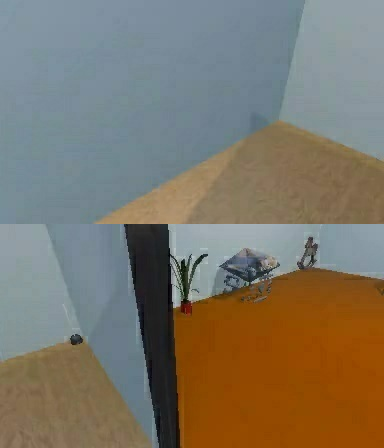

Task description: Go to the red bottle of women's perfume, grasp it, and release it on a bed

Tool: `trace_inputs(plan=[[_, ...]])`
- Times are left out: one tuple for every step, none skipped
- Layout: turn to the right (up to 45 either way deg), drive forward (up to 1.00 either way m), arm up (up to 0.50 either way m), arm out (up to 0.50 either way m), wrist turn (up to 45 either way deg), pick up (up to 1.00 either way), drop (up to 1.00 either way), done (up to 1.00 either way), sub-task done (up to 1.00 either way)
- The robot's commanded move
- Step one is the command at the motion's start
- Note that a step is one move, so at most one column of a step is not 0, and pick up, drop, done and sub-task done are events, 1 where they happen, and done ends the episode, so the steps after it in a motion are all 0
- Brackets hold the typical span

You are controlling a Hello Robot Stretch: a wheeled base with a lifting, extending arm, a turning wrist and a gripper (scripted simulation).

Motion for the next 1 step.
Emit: trace_inputs(plan=[[45.0,0.0,0.0,0.0,0.0,0.0,0.0,0.0,0.0]])
